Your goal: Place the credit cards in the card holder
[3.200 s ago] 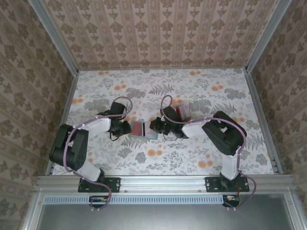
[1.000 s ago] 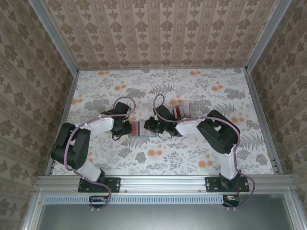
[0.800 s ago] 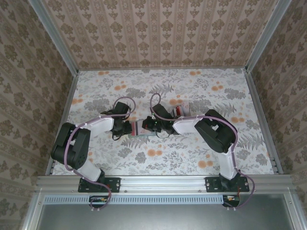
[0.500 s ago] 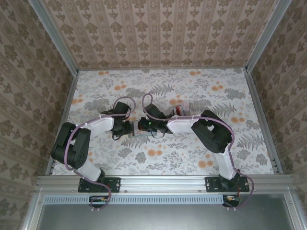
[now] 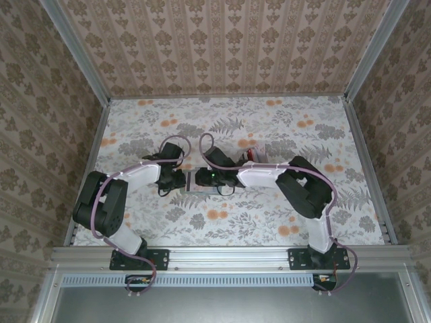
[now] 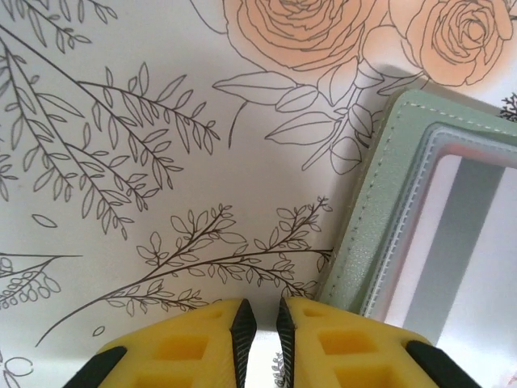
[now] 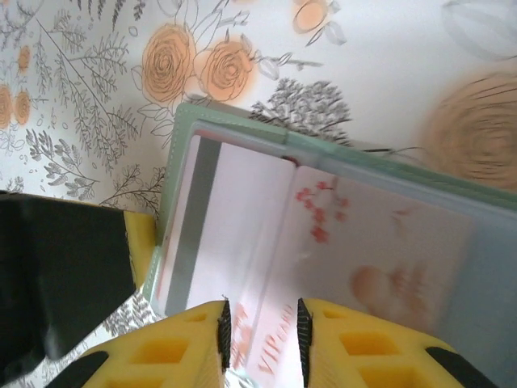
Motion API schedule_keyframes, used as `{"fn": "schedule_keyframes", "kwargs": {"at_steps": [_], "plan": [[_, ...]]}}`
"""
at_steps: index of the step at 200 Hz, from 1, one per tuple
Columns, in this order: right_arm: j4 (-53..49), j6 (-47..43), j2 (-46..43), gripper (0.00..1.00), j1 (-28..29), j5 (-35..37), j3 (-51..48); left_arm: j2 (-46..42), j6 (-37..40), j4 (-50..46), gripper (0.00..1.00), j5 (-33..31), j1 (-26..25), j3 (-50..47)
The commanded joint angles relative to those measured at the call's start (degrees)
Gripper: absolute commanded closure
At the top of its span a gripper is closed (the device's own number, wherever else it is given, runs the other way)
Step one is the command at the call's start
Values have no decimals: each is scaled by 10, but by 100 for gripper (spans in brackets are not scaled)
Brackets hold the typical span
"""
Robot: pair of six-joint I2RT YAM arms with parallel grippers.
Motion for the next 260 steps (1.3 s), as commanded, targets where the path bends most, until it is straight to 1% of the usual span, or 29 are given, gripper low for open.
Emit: {"fn": "schedule_keyframes", "kwargs": {"at_steps": [1, 33, 75, 104, 126, 147, 168, 218, 260], "plan": [[-56, -43, -53, 68, -19, 21, -13, 52, 5, 52, 77, 86, -27, -10], [-63, -44, -66, 68, -24, 3, -31, 45, 8, 31, 77, 86, -35, 17], [-19, -16, -47, 67, -40, -45, -59, 18, 11, -20, 77, 68, -58, 65], [-15, -14, -43, 67, -48, -41, -67, 3, 13, -46, 76, 50, -64, 77], [-3, -8, -62, 67, -62, -38, -87, -4, 13, -65, 75, 24, -58, 72], [-17, -18, -80, 67, -77, -31, -95, -15, 8, -53, 75, 35, -48, 62], [-19, -23, -88, 67, -89, -32, -104, -18, 0, -39, 74, 53, -57, 77], [-12, -20, -90, 67, -94, -40, -112, 25, -3, -32, 76, 62, -96, 141], [-5, -18, -76, 66, -94, -50, -111, 73, -6, -6, 85, 83, -99, 153]]}}
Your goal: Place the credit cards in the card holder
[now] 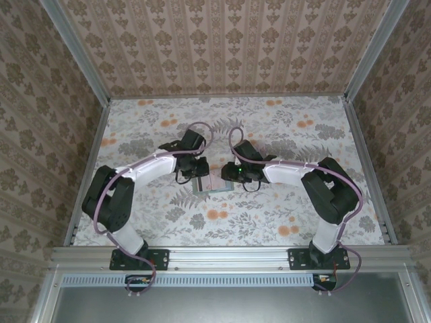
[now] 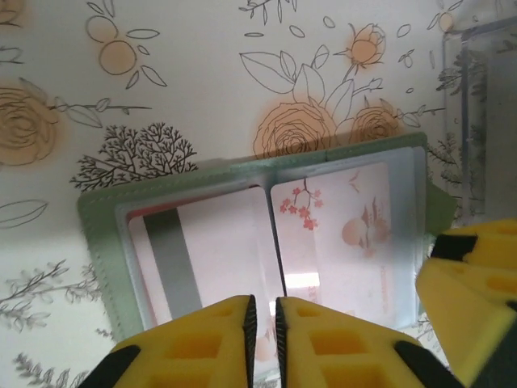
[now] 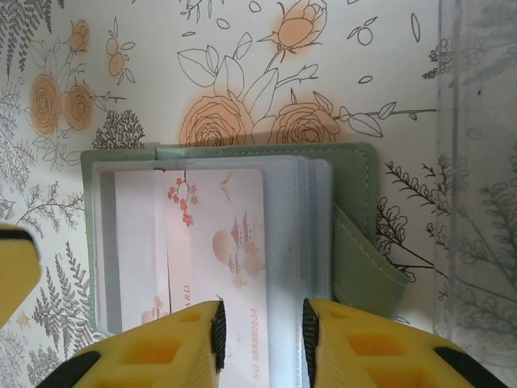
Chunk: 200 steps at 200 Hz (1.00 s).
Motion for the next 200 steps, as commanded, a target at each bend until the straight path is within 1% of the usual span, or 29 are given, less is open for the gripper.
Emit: {"fn": "schedule_keyframes", "kwargs": {"at_steps": [1, 18, 36, 105, 200], "plan": [[7, 2, -1, 66, 1, -12, -6, 28, -6, 7, 85, 17, -2, 6], [6, 1, 4, 66, 0, -14, -5, 43, -6, 14, 88, 25, -2, 9], [6, 0, 11, 66, 0, -13, -3, 55, -7, 20, 89, 30, -3, 10], [3, -5, 27, 66, 1, -13, 1, 75, -7, 28, 89, 30, -4, 2], [-15, -5, 0, 66, 14, -21, 24, 82, -7, 32, 89, 31, -5, -4]]}}
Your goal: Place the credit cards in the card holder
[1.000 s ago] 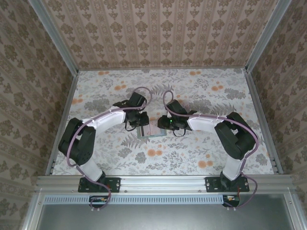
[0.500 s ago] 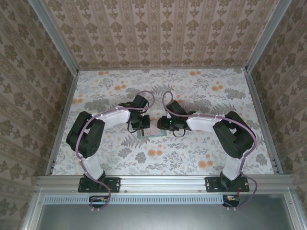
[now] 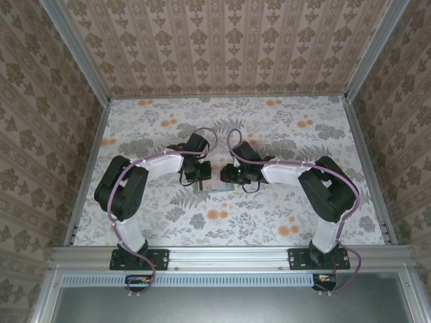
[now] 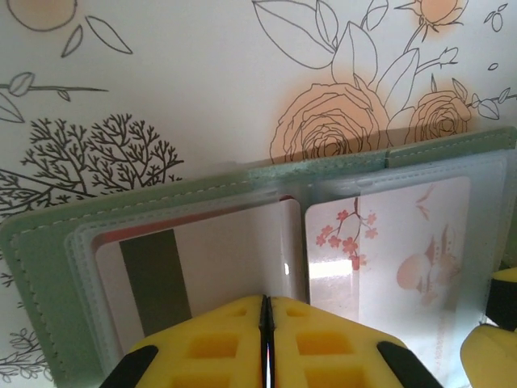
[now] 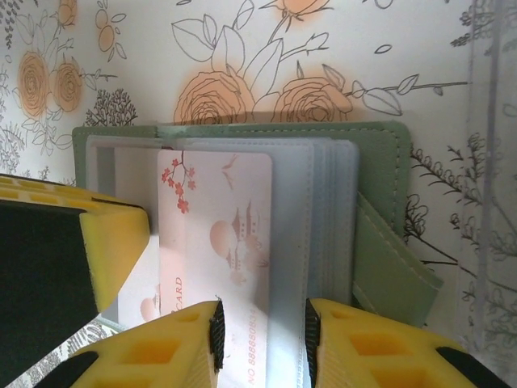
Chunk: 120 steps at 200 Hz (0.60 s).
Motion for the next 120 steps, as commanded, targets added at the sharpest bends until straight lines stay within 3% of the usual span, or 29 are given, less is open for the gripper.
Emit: {"fn": "schedule_keyframes", "kwargs": {"at_steps": [1, 42, 120], "plan": [[-16, -3, -15, 66, 8, -7, 22, 15, -5, 0, 89, 5, -5, -4], [-6, 4, -28, 66, 10, -15, 21, 16, -7, 4, 89, 5, -5, -7], [124, 69, -12, 66, 0, -92, -13, 14, -5, 0, 89, 5, -5, -3]]}}
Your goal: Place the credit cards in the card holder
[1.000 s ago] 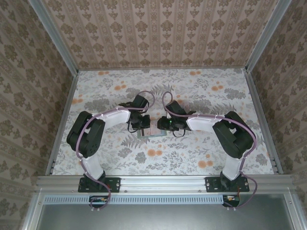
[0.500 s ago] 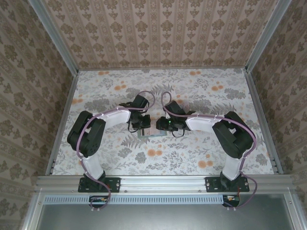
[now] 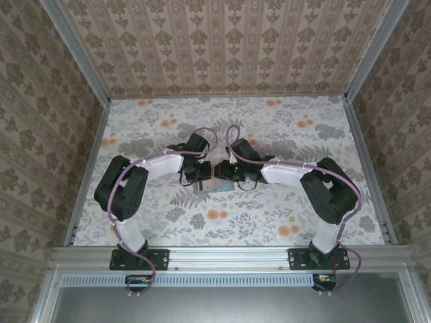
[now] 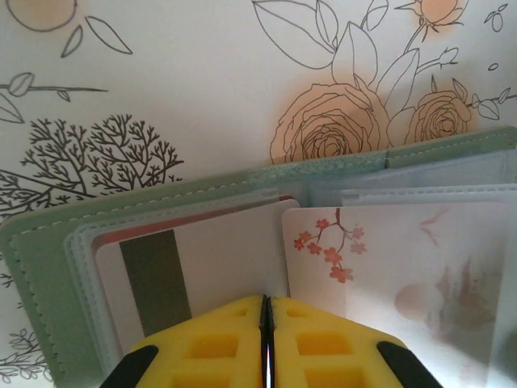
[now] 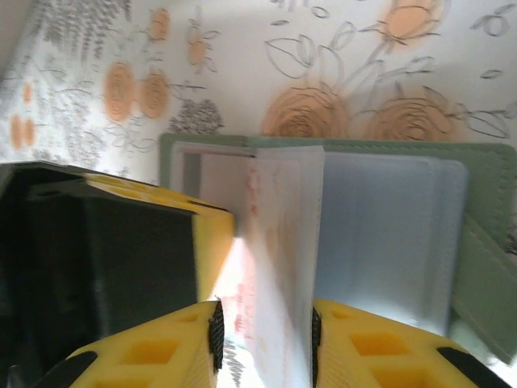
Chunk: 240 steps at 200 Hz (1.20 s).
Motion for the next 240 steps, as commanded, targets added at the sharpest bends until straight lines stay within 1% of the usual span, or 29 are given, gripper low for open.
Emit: {"fn": "schedule_keyframes", "kwargs": {"at_steps": [1, 36, 76, 102, 121, 163, 193, 240], "plan": [[59, 35, -1, 66, -5, -42, -15, 13, -5, 0, 89, 5, -5, -4], [71, 39, 17, 65, -5, -75, -3, 15, -8, 4, 89, 6, -5, -4], [111, 65, 37, 65, -4, -103, -8, 17, -11, 10, 89, 6, -7, -3], [141, 84, 45, 64, -3, -126, -7, 19, -15, 21, 89, 13, -7, -7], [155, 94, 46, 64, -3, -131, -6, 15, -23, 37, 89, 23, -7, -14], [158, 98, 38, 63, -1, -137, -1, -15, -36, 63, 89, 14, -1, -47], [154, 97, 34, 63, 5, -143, 10, -19, -53, 101, 91, 39, 8, -76], [115, 76, 35, 63, 17, -131, 29, -47, -64, 122, 93, 35, 19, -112]]}}
